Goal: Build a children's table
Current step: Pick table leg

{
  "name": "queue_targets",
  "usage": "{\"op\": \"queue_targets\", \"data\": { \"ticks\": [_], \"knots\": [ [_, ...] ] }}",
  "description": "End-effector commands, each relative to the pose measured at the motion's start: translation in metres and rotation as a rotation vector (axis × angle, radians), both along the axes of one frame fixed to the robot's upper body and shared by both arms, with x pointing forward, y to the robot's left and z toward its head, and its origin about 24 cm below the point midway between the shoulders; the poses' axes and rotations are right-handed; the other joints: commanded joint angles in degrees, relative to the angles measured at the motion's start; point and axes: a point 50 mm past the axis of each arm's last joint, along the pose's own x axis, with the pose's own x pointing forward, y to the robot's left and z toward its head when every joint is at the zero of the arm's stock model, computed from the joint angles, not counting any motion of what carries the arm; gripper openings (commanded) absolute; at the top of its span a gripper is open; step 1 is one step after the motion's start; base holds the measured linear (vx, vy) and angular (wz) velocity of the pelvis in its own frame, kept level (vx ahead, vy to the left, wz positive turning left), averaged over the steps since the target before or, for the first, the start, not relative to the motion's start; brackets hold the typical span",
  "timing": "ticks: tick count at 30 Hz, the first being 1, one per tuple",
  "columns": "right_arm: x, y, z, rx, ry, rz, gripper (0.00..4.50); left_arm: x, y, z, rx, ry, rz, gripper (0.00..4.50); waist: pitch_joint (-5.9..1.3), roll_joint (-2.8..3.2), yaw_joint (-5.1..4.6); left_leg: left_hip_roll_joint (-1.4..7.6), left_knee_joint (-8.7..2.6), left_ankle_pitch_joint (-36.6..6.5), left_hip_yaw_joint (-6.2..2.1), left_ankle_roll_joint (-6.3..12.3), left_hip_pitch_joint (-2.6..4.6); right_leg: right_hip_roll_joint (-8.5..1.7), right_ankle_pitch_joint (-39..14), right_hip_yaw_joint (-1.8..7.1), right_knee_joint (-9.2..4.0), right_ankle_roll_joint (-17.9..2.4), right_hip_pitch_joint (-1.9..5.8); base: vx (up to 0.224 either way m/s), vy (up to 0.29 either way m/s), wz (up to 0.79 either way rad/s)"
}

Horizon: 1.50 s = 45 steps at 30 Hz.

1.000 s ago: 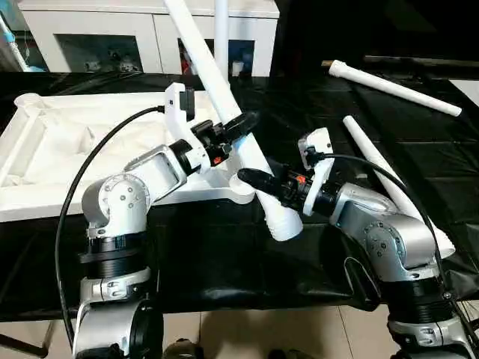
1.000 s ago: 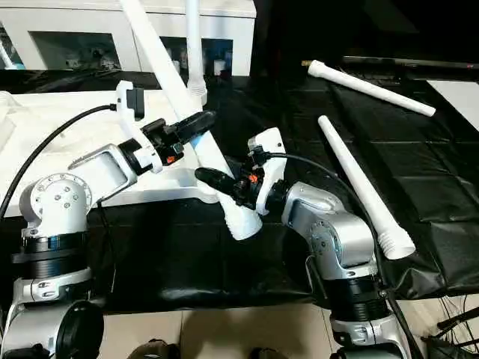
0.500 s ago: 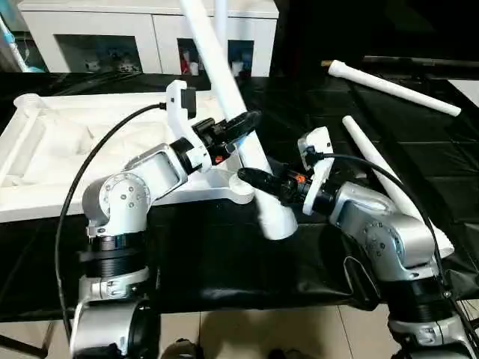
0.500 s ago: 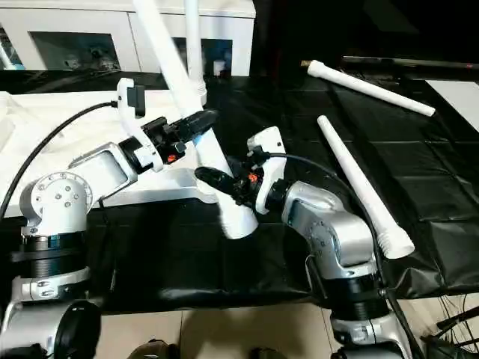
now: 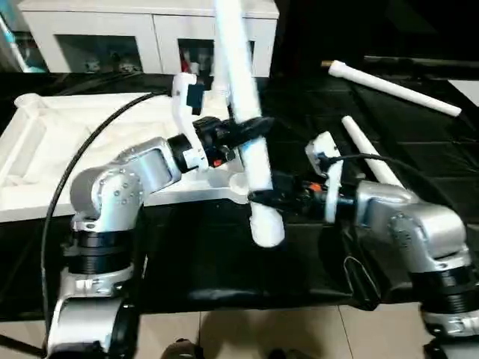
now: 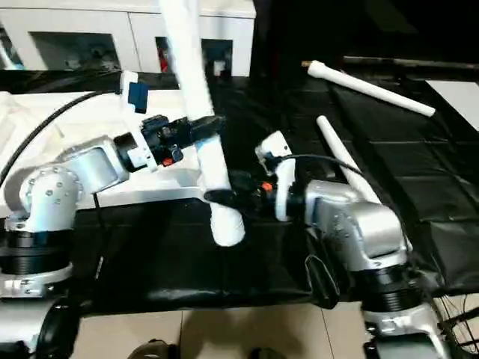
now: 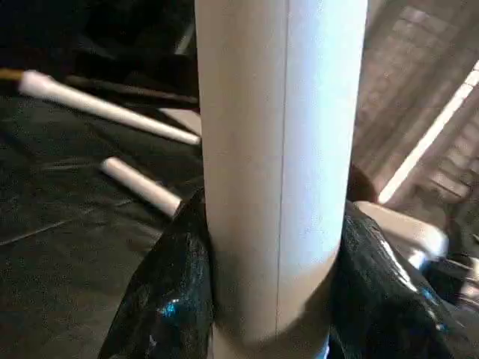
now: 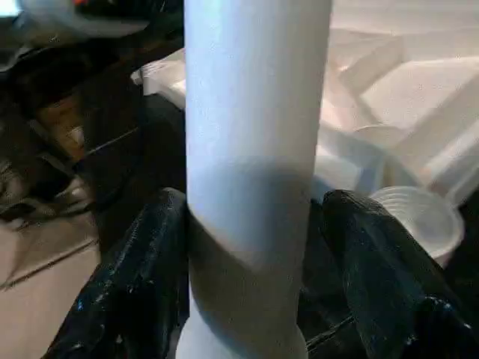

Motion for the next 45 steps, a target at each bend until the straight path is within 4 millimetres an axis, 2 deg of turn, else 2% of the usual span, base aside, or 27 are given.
{"op": "queue_targets", "data": {
  "ticks": [1, 3, 11, 24, 39, 45],
  "knots": [
    [-0.003, 0.001, 0.004, -0.017, 0.0, 0.055, 2.94, -0.009, -0.005, 0.009, -0.014, -0.039, -0.089, 1.78, -5.31, -0.8, 0.16, 2.92, -3.68, -11.02, -1.5, 1.39, 1.12, -3.36, -20.77, 2.5, -4.45, -7.3, 3.7, 0.0, 0.0, 0.0],
    [-0.005, 0.001, 0.003, -0.016, 0.015, 0.093, 2.94, -0.011, -0.005, 0.01, -0.018, -0.047, -0.121, 1.78, -5.28, -0.68, 0.12, 2.92, -3.61, -11.42, -1.51, 1.23, 1.17, -3.4, -21.8, 2.48, -4.5, -7.15, 3.66, 0.0, 0.0, 0.0],
    [-0.011, 0.0, 0.001, -0.001, 0.081, 0.216, 2.94, -0.02, -0.007, 0.011, -0.028, -0.065, -0.197, 1.78, -5.15, -0.97, 0.13, 3.0, -3.64, -11.94, -1.59, 0.89, 1.16, -3.36, -23.6, 2.51, -4.65, -6.26, 3.5, 0.0, 0.0, 0.0],
    [-0.01, -0.001, 0.007, 0.027, 0.066, 0.249, 2.94, -0.023, -0.006, 0.009, -0.008, -0.068, -0.237, 1.78, -5.32, -0.96, 0.11, 3.03, -3.67, -12.01, -1.63, 0.52, 1.24, -3.23, -22.25, 2.46, -4.51, -6.73, 3.51, 0.0, 0.0, 0.0],
    [-0.013, 0.0, 0.001, 0.028, 0.108, 0.284, 2.94, -0.022, -0.009, 0.01, -0.019, -0.08, -0.244, 1.78, -5.54, -1.2, 0.2, 3.08, -3.6, -11.86, -1.63, 0.33, 1.24, -3.3, -21.18, 2.48, -4.31, -7.37, 3.65, 0.0, 0.0, 0.0],
    [-0.014, 0.0, -0.001, 0.024, 0.115, 0.29, 2.94, -0.022, -0.01, 0.011, -0.022, -0.082, -0.243, 1.78, -5.58, -1.11, 0.23, 3.06, -3.55, -12.12, -1.61, 0.16, 1.3, -3.3, -21.44, 2.44, -4.41, -7.45, 3.61, 0.0, 0.0, 0.0]
  ]
}}
